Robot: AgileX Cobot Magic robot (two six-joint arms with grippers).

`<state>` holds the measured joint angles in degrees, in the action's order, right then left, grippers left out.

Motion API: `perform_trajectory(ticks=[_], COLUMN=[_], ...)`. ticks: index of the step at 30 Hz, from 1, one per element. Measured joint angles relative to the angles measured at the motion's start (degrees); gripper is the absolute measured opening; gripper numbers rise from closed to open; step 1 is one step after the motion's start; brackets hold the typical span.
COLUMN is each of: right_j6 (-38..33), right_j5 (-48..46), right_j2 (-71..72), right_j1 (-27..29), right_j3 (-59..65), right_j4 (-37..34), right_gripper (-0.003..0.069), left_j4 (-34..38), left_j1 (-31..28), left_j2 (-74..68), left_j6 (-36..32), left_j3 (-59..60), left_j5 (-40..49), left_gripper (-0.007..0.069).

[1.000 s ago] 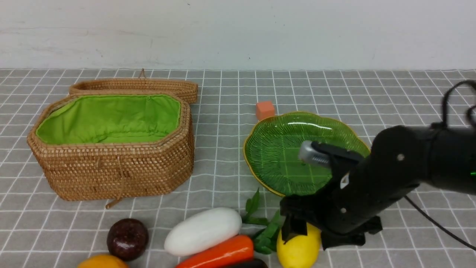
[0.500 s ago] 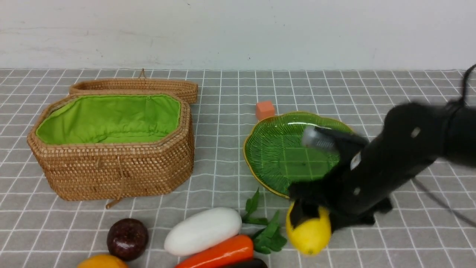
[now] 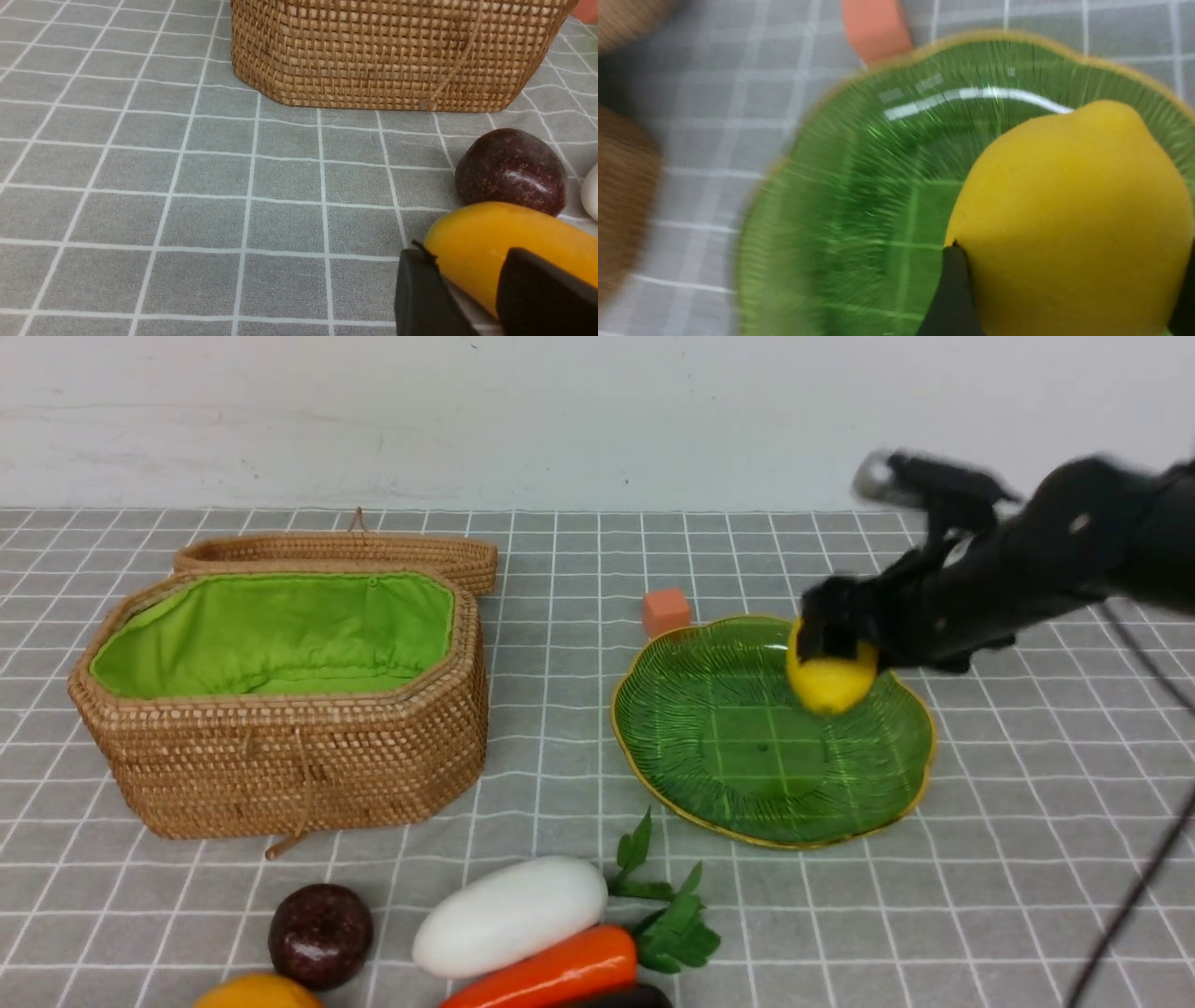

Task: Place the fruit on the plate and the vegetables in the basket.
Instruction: Use the right arm to grab a lemon and put it into the right plate, then take a daikon with your right arm and place it on the basket on the left.

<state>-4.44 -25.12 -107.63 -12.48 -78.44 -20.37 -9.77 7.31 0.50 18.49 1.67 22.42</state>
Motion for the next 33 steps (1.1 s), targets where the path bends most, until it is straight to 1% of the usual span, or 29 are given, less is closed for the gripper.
perform_trajectory(ticks=[1, 5, 6, 7, 8, 9, 11, 13, 16, 18, 20, 21, 22, 25, 27, 28, 29, 31, 32, 33], right_j6=[-2.03, -3.71, -3.88, -4.07, -4.07, -4.13, -4.18, -4.34, -6.42, -10.45, -16.84, -16.84, -22.65, -34.63, -43.08, -43.73, -48.88, -51.26, -54.77, -55.71], right_j5=[0.67, 1.11, 0.99, 0.7, 0.14, 0.0, -3.03, -5.36, -9.52, -13.31, -17.86, -18.26, -21.03, -24.53, -25.57, -25.56, -25.43, -24.84, -23.28, -22.3], right_j2=[-2.62, -5.14, -5.14, -4.87, -4.69, -4.68, -3.74, -2.73, -0.6, 1.02, 2.26, 2.37, 2.81, 2.99, 3.03, 2.97, 2.84, 2.56, 1.86, 1.33], right_j1=[-0.12, -0.12, -0.12, -0.12, -0.12, -0.12, -0.12, -0.12, -0.26, -1.19, -3.71, -4.02, -6.48, -12.31, -17.5, -17.5, -21.12, -23.3, -25.9, -27.01], right_j3=[0.0, 0.0, 0.0, -0.03, -0.07, -0.13, -0.32, -0.68, -2.21, -4.07, -6.57, -6.57, -8.16, -10.03, -10.15, -10.15, -10.2, -10.28, -10.29, -10.29], right_j4=[0.0, 0.1, 0.1, 0.1, 0.1, 0.1, 0.12, 0.12, 0.17, 0.41, 0.58, 0.58, 0.58, 0.58, 0.58, 0.58, 0.58, 0.77, 1.21, 1.32], right_gripper=[0.0534, 0.054, 0.0557, 0.0599, 0.0624, 0.0629, 0.0676, 0.0679, 0.0661, 0.0631, 0.0589, 0.0584, 0.0557, 0.0507, 0.047, 0.047, 0.0451, 0.0443, 0.0438, 0.0437], left_j4=[0.0, 0.0, 0.0, 0.0, 0.0, 0.0, 0.0, 0.0, 0.0, 0.0, 0.0, 0.0, 0.0, 0.0, 0.0, 0.0, 0.0, 0.0, 0.0, 0.0], left_j1=[0.0, 0.0, 0.0, 0.0, 0.0, 0.0, 0.0, 0.0, 0.0, 0.0, 0.0, 0.0, 0.0, 0.0, 0.0, 0.0, 0.0, 0.0, 0.0, 0.0], left_j2=[0.0, 0.0, 0.0, 0.0, 0.0, 0.0, 0.0, 0.0, 0.0, 0.0, 0.0, 0.0, 0.0, 0.0, 0.0, 0.0, 0.0, 0.0, 0.0, 0.0], left_j6=[0.0, 0.0, 0.0, 0.0, 0.0, 0.0, 0.0, 0.0, 0.0, 0.0, 0.0, 0.0, 0.0, 0.0, 0.0, 0.0, 0.0, 0.0, 0.0, 0.0], left_j3=[0.0, 0.0, 0.0, 0.0, 0.0, 0.0, 0.0, 0.0, 0.0, 0.0, 0.0, 0.0, 0.0, 0.0, 0.0, 0.0, 0.0, 0.0, 0.0, 0.0], left_j5=[0.0, 0.0, 0.0, 0.0, 0.0, 0.0, 0.0, 0.0, 0.0, 0.0, 0.0, 0.0, 0.0, 0.0, 0.0, 0.0, 0.0, 0.0, 0.0, 0.0], left_gripper=[0.0239, 0.0239, 0.0239, 0.0239, 0.0239, 0.0239, 0.0239, 0.0239, 0.0239, 0.0239, 0.0239, 0.0239, 0.0239, 0.0239, 0.0239, 0.0239, 0.0239, 0.0239, 0.0239, 0.0239])
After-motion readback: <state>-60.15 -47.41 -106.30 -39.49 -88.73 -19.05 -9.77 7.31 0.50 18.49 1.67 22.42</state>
